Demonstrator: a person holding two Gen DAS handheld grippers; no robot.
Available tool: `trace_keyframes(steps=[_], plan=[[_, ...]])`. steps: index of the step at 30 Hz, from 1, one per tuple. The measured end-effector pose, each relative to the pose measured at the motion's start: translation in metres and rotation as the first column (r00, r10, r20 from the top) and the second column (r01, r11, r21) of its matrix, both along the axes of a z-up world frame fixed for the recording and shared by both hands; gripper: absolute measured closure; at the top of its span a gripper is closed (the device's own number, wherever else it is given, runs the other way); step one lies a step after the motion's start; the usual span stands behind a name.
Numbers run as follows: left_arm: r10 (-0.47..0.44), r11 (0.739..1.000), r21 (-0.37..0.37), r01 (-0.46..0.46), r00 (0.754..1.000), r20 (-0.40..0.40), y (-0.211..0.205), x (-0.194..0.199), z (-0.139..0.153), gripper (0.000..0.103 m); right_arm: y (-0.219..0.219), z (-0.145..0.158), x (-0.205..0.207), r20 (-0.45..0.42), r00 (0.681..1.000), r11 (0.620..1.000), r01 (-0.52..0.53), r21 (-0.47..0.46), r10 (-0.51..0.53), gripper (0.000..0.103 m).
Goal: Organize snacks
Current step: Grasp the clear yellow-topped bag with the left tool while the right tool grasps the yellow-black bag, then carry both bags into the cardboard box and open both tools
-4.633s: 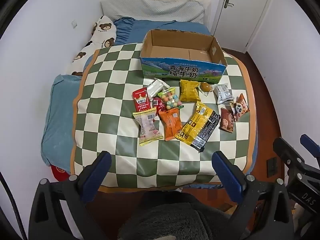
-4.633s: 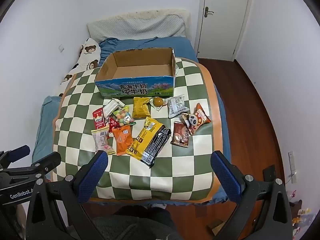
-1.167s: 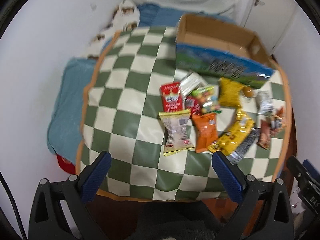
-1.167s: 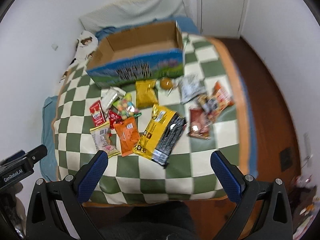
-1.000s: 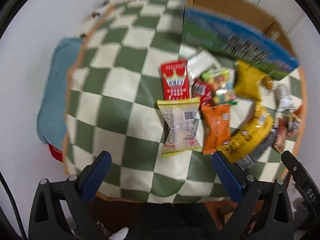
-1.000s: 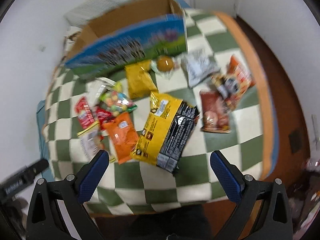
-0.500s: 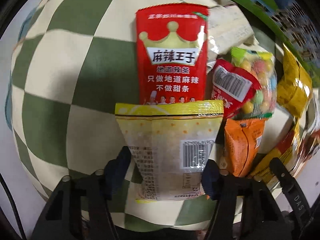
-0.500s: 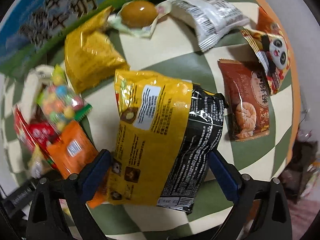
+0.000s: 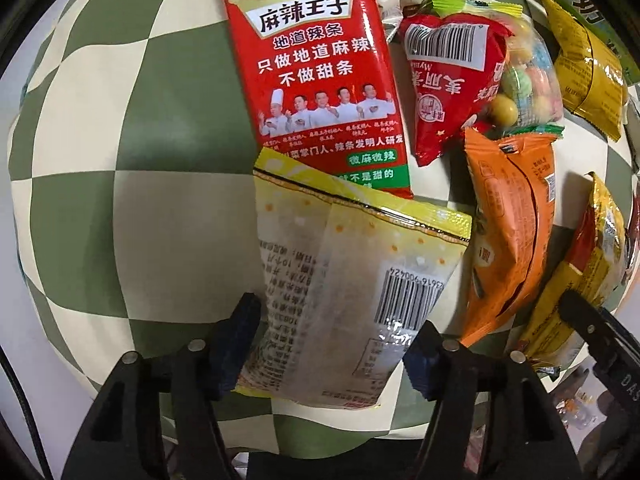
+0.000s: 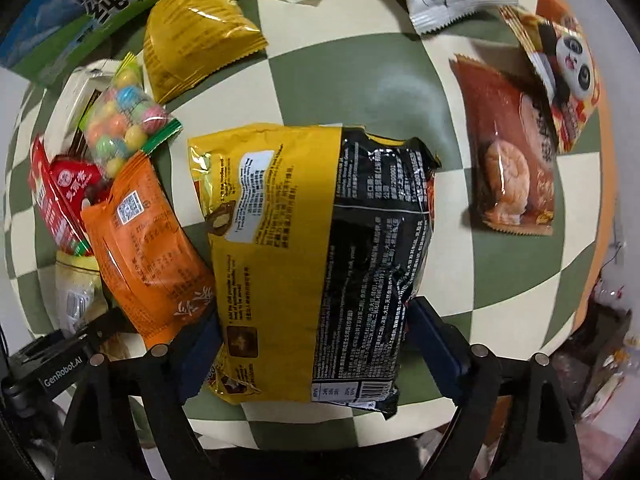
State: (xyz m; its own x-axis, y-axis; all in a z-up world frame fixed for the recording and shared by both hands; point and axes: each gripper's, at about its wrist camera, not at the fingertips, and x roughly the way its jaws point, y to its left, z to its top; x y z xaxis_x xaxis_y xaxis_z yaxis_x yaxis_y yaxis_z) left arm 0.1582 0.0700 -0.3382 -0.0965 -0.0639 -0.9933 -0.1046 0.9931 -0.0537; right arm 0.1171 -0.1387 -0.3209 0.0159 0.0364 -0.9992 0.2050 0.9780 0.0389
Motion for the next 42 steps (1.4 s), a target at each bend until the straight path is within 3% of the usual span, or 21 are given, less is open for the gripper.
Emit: trace_keyframes(steps=[3,7,12,14,16,18,24,29,34,39,42], plan=[[-0.022,1.000,-0.001,0.022,1.000,0.006,0.005,-0.002,-0.007,0.039,0.013,-0.003,-0.002,-0.008,0.995,0.995,-0.095,-0.033,0.095,0.015],[-0.053,0.999,0.002,0.053,0.999,0.004,-0.014,-0.016,-0.004,0.039,0.041,-0.018,-0.013,-0.064,0.967,0.966,-0.252,-0.057,0.248,0.015],[-0.111,0.993,0.032,0.110,0.993,0.029,-0.029,-0.014,-0.005,0.039,0.038,-0.044,-0.009,-0.037,0.980,0.980,-0.195,-0.031,0.194,0.011],[-0.123,0.992,0.038,0.121,0.991,0.049,-0.032,-0.015,-0.001,0.057,0.027,-0.055,-0.003,-0.032,0.985,0.986,-0.168,-0.023,0.167,0.010],[-0.126,0.992,0.036,0.124,0.990,0.062,-0.033,-0.015,0.002,0.060,0.023,-0.065,0.000,-0.019,0.988,0.988,-0.155,-0.028,0.154,0.011],[-0.114,0.993,0.032,0.112,0.991,0.076,-0.031,-0.015,0.004,0.062,0.019,-0.068,-0.003,0.001,0.988,0.987,-0.154,-0.040,0.154,0.016],[-0.074,0.997,-0.002,0.074,0.994,0.084,-0.010,-0.033,0.025,0.065,0.018,-0.061,-0.014,0.050,0.991,0.993,-0.120,-0.007,0.120,0.017],[-0.027,0.998,-0.054,0.033,0.993,0.115,0.011,-0.047,0.051,0.065,-0.004,-0.038,-0.029,0.104,0.989,0.992,-0.113,0.059,0.107,0.017],[0.016,0.991,-0.133,0.009,0.982,0.187,0.018,-0.026,0.107,0.065,-0.020,0.006,-0.026,0.182,0.975,0.979,-0.153,0.132,0.127,0.017],[0.042,0.982,-0.188,0.013,0.958,0.285,0.008,0.034,0.166,0.065,-0.026,0.052,0.027,0.283,0.946,0.963,-0.210,0.171,0.157,0.017],[0.059,0.976,-0.216,0.012,0.946,0.320,-0.016,0.086,0.196,0.065,-0.029,0.083,0.084,0.336,0.929,0.958,-0.222,0.180,0.152,0.017]])
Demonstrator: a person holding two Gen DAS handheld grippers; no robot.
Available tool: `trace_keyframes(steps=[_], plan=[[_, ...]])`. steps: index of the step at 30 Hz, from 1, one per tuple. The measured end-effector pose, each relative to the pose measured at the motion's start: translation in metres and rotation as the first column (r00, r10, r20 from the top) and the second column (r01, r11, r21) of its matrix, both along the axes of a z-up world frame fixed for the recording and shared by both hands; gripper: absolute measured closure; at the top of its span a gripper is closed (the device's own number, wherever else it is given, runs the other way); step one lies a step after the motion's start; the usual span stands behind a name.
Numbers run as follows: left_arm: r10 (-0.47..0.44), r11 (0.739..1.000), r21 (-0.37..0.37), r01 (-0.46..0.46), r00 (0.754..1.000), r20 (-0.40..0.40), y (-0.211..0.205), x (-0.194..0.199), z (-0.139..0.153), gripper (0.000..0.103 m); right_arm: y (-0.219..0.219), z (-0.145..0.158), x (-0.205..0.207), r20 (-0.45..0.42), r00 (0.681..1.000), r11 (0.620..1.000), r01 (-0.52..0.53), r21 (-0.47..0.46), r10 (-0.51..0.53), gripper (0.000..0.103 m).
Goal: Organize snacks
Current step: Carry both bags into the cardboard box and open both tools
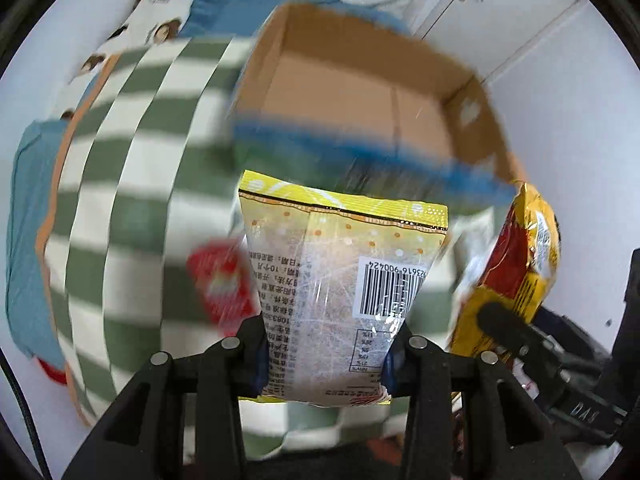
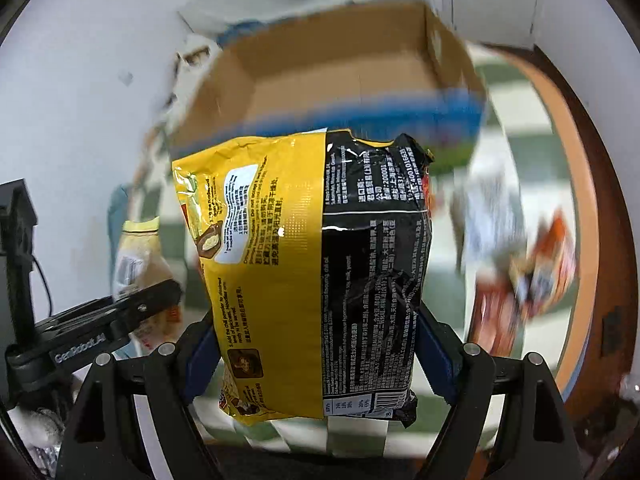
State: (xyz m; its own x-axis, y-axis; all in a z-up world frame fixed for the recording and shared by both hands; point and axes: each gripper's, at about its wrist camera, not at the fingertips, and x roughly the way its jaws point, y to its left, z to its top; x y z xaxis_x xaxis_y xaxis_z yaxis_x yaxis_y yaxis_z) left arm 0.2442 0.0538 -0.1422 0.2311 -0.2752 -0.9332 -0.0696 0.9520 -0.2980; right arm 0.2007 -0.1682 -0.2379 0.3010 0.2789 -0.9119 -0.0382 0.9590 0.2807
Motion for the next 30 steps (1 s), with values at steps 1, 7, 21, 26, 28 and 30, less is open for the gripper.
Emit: trace_keyframes(steps=[1,7,21,26,28,30], plan=[[-0.001,1.000,-0.006,0.001,1.000,0.011,-0.007,0.025,0.008,0.065,-0.005,0.007,0.018,0.019,1.000,1.000,0.006,0.001,-0.006,0.017],[0.007,1.000,-0.007,-0.007,1.000,0.004,-0.030,0.151,0.015,0.065,-0.037,0.036,0.142,0.065,0.997,0.999,0.032,-0.021,-0.031,0.017],[0.023,1.000,-0.004,-0.024,0.972,-0.234,-0.047,0.311,-0.088,0.064,-0.043,-0.078,0.314,-0.221,0.975,0.998,-0.003,-0.065,-0.012,0.017],[0.011,0.999,0.032,-0.003,0.965,-0.261,-0.052,0.328,-0.103,0.056,-0.042,-0.104,0.339,-0.281,0.960,0.995,-0.018,-0.094,-0.009,0.015],[0.010,0.999,0.046,0.001,0.971,-0.237,-0.055,0.330,-0.099,0.027,-0.036,-0.108,0.341,-0.297,0.955,0.995,-0.029,-0.098,-0.001,0.010],[-0.001,0.998,0.054,0.013,0.977,-0.214,-0.056,0.332,-0.094,0.006,-0.034,-0.106,0.344,-0.284,0.959,0.994,-0.042,-0.102,0.011,0.008]])
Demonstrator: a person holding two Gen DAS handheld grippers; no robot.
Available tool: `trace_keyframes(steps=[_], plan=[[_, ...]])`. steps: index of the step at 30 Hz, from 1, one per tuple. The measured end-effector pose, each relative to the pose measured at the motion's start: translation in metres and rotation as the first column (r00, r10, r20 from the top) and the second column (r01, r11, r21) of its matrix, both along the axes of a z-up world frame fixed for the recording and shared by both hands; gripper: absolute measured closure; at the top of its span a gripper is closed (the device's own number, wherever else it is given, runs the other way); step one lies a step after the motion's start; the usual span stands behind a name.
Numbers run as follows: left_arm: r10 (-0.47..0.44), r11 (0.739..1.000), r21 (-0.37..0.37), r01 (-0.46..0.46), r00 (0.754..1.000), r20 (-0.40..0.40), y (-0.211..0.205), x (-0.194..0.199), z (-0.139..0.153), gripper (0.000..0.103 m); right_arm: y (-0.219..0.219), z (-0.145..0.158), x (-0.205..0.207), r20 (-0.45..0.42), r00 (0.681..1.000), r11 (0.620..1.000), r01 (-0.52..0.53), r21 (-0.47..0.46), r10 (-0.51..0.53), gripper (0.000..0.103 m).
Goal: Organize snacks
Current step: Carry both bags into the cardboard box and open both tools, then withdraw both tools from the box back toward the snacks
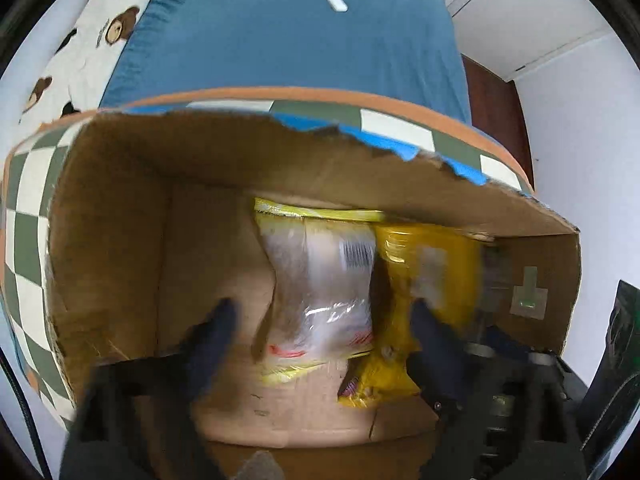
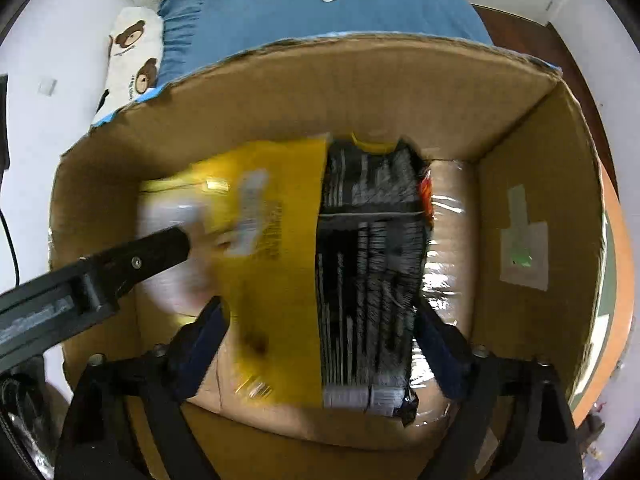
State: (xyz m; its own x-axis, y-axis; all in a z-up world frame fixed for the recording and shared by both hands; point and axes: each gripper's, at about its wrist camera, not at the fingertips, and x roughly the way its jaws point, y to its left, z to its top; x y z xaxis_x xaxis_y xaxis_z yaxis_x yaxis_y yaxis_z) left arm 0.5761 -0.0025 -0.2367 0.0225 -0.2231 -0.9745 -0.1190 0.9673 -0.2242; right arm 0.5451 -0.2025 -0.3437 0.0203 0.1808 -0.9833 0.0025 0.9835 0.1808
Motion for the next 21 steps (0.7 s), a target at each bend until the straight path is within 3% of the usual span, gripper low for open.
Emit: trace_keyframes(steps=[6,10,21], plan=[[-0.038,0.998,0.061,0.035,0.999,0.036,-0.002,-0.006,0.011,0.006,0.008,0.016,-0.008,0.034,0.999,1.000,-0.020,-0.024,0.021,0.006],[-0.054,0.989,0.140,0.040,0.994,0.097,-0.007,-0.038,0.034,0.006,0.022,0.050,-0.027,0.075,0.997,0.999,-0.019,-0.050,0.022,0.006],[-0.062,0.979,0.206,0.006,0.962,0.268,0.012,-0.123,0.077,0.006,0.015,0.112,-0.104,0.234,0.972,0.997,0.013,-0.071,0.004,0.006]])
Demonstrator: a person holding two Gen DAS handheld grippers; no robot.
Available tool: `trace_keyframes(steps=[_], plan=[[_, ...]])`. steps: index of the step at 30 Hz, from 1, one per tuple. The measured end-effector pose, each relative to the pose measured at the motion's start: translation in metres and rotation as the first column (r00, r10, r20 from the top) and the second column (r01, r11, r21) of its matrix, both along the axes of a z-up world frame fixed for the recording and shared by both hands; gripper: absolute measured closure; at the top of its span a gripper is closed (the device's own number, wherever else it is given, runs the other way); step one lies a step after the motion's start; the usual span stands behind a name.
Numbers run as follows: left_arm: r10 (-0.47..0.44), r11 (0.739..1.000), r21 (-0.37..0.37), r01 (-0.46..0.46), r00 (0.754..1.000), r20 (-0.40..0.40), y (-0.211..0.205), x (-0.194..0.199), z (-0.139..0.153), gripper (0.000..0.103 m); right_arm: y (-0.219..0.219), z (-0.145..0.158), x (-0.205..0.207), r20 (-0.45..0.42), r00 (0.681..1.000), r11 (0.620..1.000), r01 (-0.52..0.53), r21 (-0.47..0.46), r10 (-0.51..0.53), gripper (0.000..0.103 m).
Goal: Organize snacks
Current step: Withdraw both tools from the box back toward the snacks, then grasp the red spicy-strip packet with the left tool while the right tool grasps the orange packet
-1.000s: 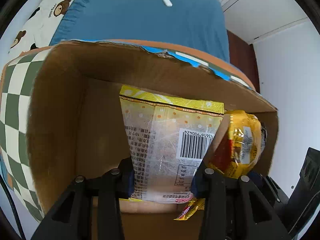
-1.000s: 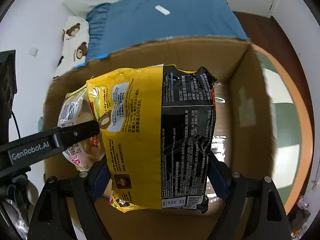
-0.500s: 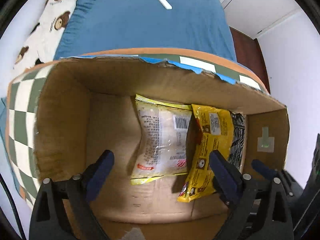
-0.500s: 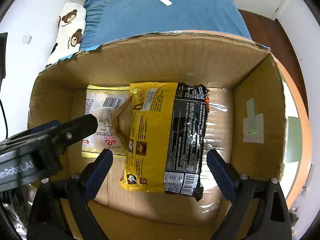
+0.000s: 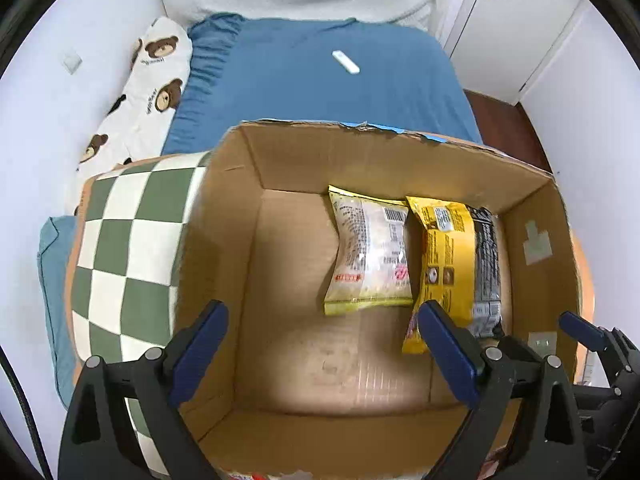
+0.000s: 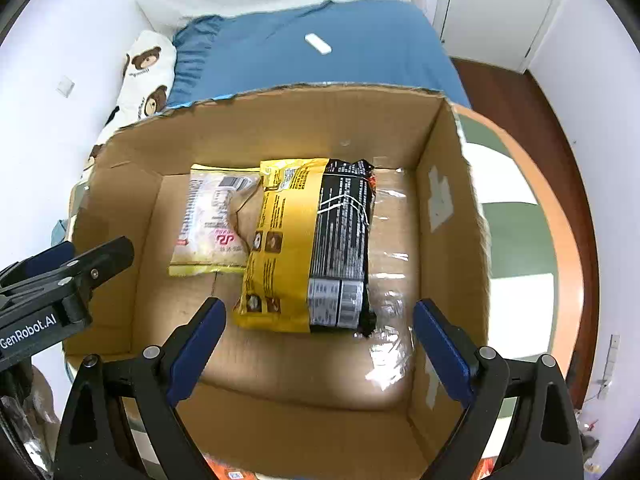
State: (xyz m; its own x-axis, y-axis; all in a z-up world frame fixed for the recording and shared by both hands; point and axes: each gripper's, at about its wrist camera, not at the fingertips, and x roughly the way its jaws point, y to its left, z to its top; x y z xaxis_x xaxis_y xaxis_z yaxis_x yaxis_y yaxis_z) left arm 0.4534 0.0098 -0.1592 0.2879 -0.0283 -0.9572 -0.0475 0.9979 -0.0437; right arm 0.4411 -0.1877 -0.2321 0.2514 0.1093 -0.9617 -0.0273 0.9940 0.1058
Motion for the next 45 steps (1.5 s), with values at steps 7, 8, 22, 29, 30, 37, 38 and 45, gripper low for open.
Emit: trace_keyframes(steps=[7,8,22,29,30,37,38,45], plan=[[-0.009,1.000,0.016,0.007,0.992,0.127,0.002,-0.049,0.043,0.006,0.000,0.043,-0.051,0.131,0.991,1.000,0.006,-0.016,-0.004,0.006],[-0.013,1.000,0.016,0.011,0.989,0.147,0.001,-0.056,0.051,0.006,-0.001,0.050,-0.059,0.147,0.989,1.000,0.007,-0.016,-0.005,0.006],[-0.027,1.000,0.006,0.026,0.945,0.327,-0.002,-0.146,0.114,0.006,-0.003,0.131,-0.158,0.340,0.940,0.999,0.032,0.022,-0.038,0.006],[-0.016,1.000,-0.014,0.022,0.938,0.346,0.002,-0.174,0.118,0.006,-0.002,0.145,-0.191,0.376,0.925,0.998,0.046,0.034,-0.055,0.006],[-0.014,1.000,-0.016,0.021,0.939,0.344,0.003,-0.176,0.117,0.006,-0.002,0.144,-0.192,0.373,0.926,0.998,0.048,0.039,-0.059,0.006],[0.051,0.999,-0.025,-0.046,0.965,0.256,0.027,-0.192,0.081,0.006,0.007,0.098,-0.197,0.246,0.967,0.994,0.040,0.100,-0.064,0.006],[0.068,0.998,-0.018,-0.066,0.972,0.226,0.034,-0.195,0.070,0.006,0.010,0.087,-0.196,0.216,0.975,0.994,0.035,0.103,-0.057,0.006],[0.180,0.983,0.040,-0.178,0.983,-0.034,0.082,-0.221,-0.027,0.006,0.033,-0.010,-0.180,0.014,0.999,0.995,0.035,0.093,-0.036,0.006]])
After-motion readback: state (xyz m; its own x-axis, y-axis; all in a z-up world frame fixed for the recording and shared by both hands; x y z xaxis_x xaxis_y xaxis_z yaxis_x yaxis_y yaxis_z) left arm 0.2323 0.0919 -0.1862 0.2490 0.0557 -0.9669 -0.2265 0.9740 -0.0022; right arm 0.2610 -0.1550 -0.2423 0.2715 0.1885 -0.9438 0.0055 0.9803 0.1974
